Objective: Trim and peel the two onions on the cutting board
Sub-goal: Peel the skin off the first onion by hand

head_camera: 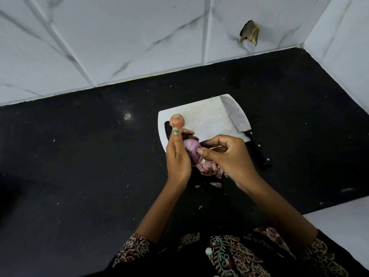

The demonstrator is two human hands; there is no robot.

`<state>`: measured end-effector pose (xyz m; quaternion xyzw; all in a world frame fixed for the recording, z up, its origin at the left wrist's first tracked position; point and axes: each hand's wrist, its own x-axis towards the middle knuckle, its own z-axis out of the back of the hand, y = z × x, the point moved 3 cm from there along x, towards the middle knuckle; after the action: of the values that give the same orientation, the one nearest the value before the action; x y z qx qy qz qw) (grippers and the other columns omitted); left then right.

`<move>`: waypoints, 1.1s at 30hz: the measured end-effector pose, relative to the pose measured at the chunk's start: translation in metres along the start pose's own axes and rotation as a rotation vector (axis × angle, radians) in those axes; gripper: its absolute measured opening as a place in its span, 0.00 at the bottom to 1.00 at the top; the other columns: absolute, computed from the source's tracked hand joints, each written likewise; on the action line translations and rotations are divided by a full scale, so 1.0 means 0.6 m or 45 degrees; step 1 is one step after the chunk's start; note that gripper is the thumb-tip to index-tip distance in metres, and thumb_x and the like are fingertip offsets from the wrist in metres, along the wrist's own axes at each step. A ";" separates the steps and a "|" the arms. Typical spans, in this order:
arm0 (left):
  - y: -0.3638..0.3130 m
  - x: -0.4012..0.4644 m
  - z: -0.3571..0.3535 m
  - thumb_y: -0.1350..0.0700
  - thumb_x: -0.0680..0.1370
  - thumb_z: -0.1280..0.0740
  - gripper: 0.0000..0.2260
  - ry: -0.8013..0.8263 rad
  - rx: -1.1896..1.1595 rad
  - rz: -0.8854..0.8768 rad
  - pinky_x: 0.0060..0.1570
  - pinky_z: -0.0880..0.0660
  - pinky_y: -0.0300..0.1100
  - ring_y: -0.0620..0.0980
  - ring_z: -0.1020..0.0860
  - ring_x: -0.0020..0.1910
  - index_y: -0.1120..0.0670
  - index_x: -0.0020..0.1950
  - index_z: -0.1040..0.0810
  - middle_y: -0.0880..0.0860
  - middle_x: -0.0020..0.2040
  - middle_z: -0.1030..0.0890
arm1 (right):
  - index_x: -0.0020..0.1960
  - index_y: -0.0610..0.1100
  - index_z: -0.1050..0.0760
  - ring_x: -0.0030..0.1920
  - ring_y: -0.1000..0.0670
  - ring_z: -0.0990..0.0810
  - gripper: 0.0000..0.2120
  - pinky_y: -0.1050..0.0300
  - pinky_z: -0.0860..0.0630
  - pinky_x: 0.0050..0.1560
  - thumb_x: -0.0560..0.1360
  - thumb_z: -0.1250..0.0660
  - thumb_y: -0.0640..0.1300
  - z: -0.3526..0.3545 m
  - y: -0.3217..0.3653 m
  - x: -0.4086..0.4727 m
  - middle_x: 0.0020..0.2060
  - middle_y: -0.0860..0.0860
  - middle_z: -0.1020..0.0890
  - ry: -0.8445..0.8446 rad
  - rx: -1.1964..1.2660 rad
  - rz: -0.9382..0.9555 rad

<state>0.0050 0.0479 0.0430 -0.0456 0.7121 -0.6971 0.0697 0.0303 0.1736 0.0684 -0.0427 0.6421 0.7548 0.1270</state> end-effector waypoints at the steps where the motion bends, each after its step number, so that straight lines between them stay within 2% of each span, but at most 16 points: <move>1: 0.001 0.000 0.001 0.49 0.84 0.52 0.19 -0.009 -0.007 0.014 0.49 0.24 0.38 0.44 0.20 0.45 0.51 0.46 0.23 0.49 0.42 0.19 | 0.43 0.44 0.18 0.42 0.49 0.15 0.06 0.47 0.19 0.49 0.67 0.24 0.40 0.002 0.002 -0.001 0.39 0.48 0.15 0.021 0.031 0.001; 4: 0.002 0.001 0.002 0.50 0.84 0.52 0.19 -0.028 -0.015 0.032 0.52 0.24 0.39 0.45 0.20 0.46 0.50 0.45 0.23 0.50 0.43 0.19 | 0.41 0.45 0.18 0.41 0.49 0.16 0.05 0.50 0.18 0.48 0.69 0.26 0.37 0.009 0.002 0.000 0.38 0.47 0.15 0.052 0.088 0.013; 8: 0.000 0.001 0.000 0.49 0.84 0.52 0.20 -0.018 -0.040 0.083 0.52 0.23 0.40 0.45 0.19 0.45 0.51 0.44 0.23 0.50 0.42 0.19 | 0.42 0.41 0.19 0.39 0.49 0.16 0.05 0.56 0.18 0.44 0.73 0.31 0.33 0.007 -0.006 0.003 0.37 0.45 0.16 0.034 0.141 -0.038; 10: 0.001 0.001 -0.001 0.49 0.84 0.52 0.20 -0.015 -0.034 0.087 0.54 0.23 0.43 0.45 0.19 0.46 0.50 0.44 0.23 0.49 0.42 0.19 | 0.42 0.39 0.21 0.38 0.51 0.16 0.07 0.59 0.19 0.41 0.76 0.36 0.32 0.006 -0.006 0.005 0.38 0.45 0.17 0.029 0.176 -0.068; 13: 0.003 0.001 -0.002 0.48 0.84 0.52 0.21 -0.007 0.006 0.026 0.55 0.24 0.46 0.49 0.19 0.48 0.53 0.46 0.22 0.52 0.44 0.18 | 0.44 0.36 0.23 0.38 0.51 0.17 0.10 0.59 0.19 0.40 0.79 0.41 0.36 0.005 -0.004 0.006 0.38 0.44 0.18 0.031 0.116 -0.033; 16: 0.001 -0.002 -0.004 0.50 0.84 0.51 0.20 0.031 0.030 -0.055 0.49 0.24 0.38 0.45 0.20 0.45 0.57 0.49 0.23 0.52 0.43 0.19 | 0.48 0.37 0.21 0.43 0.49 0.16 0.11 0.55 0.19 0.45 0.75 0.32 0.46 0.004 -0.005 0.006 0.41 0.44 0.16 0.052 -0.017 0.020; 19: -0.002 -0.003 -0.005 0.52 0.84 0.51 0.19 0.097 0.048 -0.111 0.44 0.26 0.34 0.44 0.21 0.41 0.58 0.49 0.24 0.54 0.41 0.20 | 0.48 0.41 0.19 0.44 0.51 0.16 0.11 0.56 0.19 0.48 0.68 0.25 0.44 0.006 -0.006 0.006 0.41 0.48 0.15 0.049 -0.094 0.034; 22: -0.001 0.000 -0.003 0.51 0.84 0.51 0.19 0.086 0.036 -0.093 0.45 0.27 0.34 0.43 0.21 0.41 0.57 0.49 0.24 0.51 0.40 0.20 | 0.46 0.40 0.18 0.42 0.52 0.16 0.05 0.58 0.19 0.47 0.70 0.27 0.37 0.007 -0.002 0.005 0.39 0.47 0.15 0.044 -0.036 0.089; 25: -0.001 0.003 -0.004 0.52 0.84 0.51 0.19 0.087 0.014 -0.104 0.47 0.28 0.31 0.39 0.22 0.43 0.59 0.49 0.24 0.49 0.42 0.20 | 0.42 0.42 0.17 0.38 0.53 0.16 0.06 0.56 0.19 0.45 0.71 0.31 0.33 0.009 -0.005 0.004 0.36 0.48 0.15 0.003 -0.008 0.101; 29: -0.001 0.008 -0.005 0.54 0.84 0.52 0.18 0.054 0.030 -0.088 0.48 0.28 0.30 0.36 0.22 0.43 0.54 0.47 0.24 0.47 0.43 0.20 | 0.43 0.42 0.17 0.41 0.46 0.15 0.03 0.44 0.19 0.49 0.73 0.30 0.40 0.009 -0.006 0.009 0.37 0.46 0.15 0.004 0.061 0.047; 33: 0.003 0.010 -0.003 0.55 0.85 0.51 0.17 0.016 0.055 -0.073 0.46 0.27 0.32 0.37 0.22 0.41 0.56 0.47 0.24 0.48 0.41 0.21 | 0.45 0.42 0.18 0.42 0.48 0.15 0.05 0.46 0.19 0.50 0.70 0.26 0.41 0.000 -0.004 0.001 0.38 0.47 0.14 0.001 0.072 0.086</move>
<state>-0.0013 0.0487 0.0409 -0.0603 0.6958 -0.7142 0.0462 0.0304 0.1742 0.0661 -0.0177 0.6643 0.7402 0.1024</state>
